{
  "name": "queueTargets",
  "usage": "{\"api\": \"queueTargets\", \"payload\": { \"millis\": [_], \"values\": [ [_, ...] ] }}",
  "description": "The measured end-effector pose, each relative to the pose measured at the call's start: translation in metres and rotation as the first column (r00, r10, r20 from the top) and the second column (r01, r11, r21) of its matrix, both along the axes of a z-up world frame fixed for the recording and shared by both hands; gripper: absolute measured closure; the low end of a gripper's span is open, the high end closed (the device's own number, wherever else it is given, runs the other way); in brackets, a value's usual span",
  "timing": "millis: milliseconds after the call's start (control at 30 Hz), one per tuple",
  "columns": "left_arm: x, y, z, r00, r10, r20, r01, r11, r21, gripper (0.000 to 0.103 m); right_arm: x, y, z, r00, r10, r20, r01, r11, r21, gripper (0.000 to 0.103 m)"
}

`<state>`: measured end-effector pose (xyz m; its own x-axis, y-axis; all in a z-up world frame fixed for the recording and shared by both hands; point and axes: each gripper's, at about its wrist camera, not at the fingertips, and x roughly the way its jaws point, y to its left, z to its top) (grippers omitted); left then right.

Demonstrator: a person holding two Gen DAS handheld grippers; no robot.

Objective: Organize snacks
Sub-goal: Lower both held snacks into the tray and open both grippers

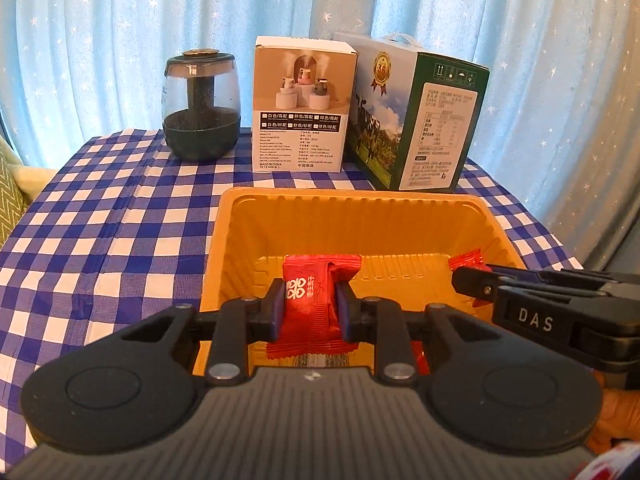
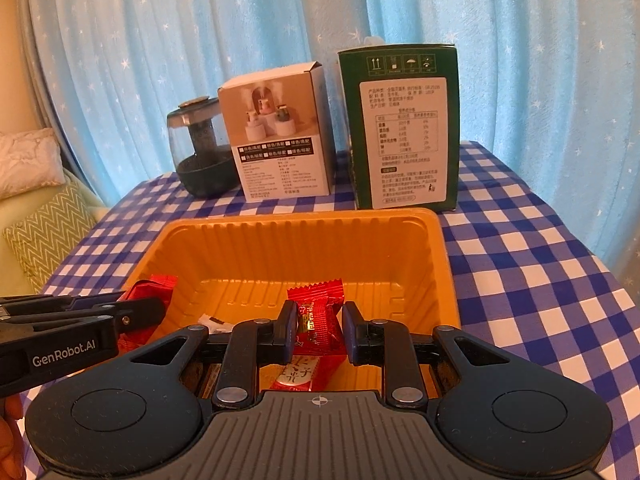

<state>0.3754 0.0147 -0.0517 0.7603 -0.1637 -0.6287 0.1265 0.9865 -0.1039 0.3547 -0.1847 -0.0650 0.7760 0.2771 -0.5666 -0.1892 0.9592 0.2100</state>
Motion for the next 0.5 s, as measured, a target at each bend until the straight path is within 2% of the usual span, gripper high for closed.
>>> {"api": "queueTargets", "payload": {
  "millis": [267,333,500],
  "values": [
    [0.0088,-0.0049,-0.0040,1.000,-0.019,-0.002,0.019,1.000,-0.011,0.079,0.0051,0.0011,-0.0037,1.000,0.001,-0.011,-0.001,1.000,0.002,0.078],
    [0.0088,-0.0046,-0.0049,1.000,-0.015,0.000,0.015,1.000,-0.010,0.070,0.0054,0.0015,-0.0041,1.000,0.000,-0.013,0.000,1.000,0.001,0.078],
    [0.0083,-0.0021,-0.0033,1.000,-0.004,0.006,0.004,1.000,-0.006,0.069,0.0063,0.0007,-0.0042,1.000,-0.003,-0.015,0.003,1.000,0.004,0.078]
  ]
}}
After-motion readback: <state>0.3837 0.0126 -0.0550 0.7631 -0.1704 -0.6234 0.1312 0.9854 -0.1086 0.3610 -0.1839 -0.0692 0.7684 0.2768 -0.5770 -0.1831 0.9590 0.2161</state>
